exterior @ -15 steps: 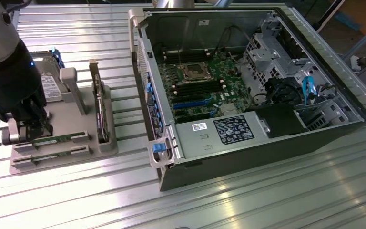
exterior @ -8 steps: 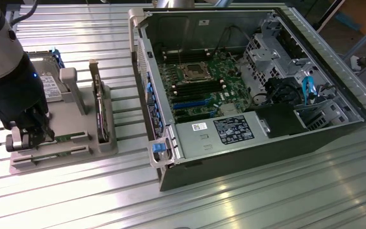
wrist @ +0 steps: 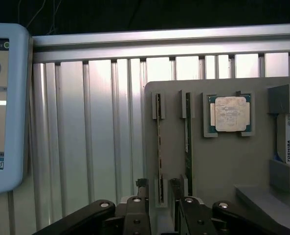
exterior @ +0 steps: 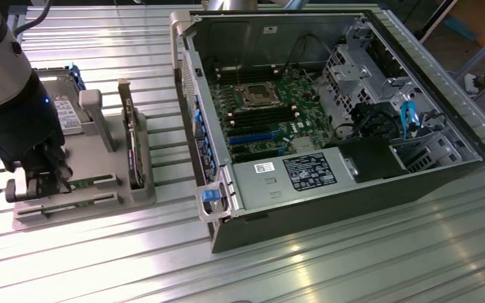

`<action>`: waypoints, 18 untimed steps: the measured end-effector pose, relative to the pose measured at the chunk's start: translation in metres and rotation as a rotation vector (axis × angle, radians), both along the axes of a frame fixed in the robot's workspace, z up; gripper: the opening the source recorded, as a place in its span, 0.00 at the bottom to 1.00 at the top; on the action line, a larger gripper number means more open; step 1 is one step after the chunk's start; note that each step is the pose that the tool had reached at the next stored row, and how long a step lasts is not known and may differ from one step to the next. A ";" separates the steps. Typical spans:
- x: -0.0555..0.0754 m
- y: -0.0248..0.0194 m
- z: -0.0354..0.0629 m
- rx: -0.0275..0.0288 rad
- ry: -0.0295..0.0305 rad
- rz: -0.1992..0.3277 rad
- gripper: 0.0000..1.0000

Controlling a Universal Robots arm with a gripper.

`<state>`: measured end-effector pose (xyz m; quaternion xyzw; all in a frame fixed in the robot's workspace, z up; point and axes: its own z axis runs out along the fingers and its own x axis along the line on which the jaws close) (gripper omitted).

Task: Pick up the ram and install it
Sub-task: 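Pick up the ram and move it above insertion slot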

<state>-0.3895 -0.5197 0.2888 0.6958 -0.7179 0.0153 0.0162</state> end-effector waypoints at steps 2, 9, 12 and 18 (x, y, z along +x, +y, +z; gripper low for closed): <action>0.000 0.0000 0.0000 0.0000 0.0000 0.000 0.30; 0.000 0.0000 -0.0063 0.0001 0.0000 0.000 0.30; 0.000 0.0000 -0.0098 -0.0001 0.0001 0.000 0.30; 0.000 0.0000 -0.0184 -0.0004 0.0002 0.000 0.30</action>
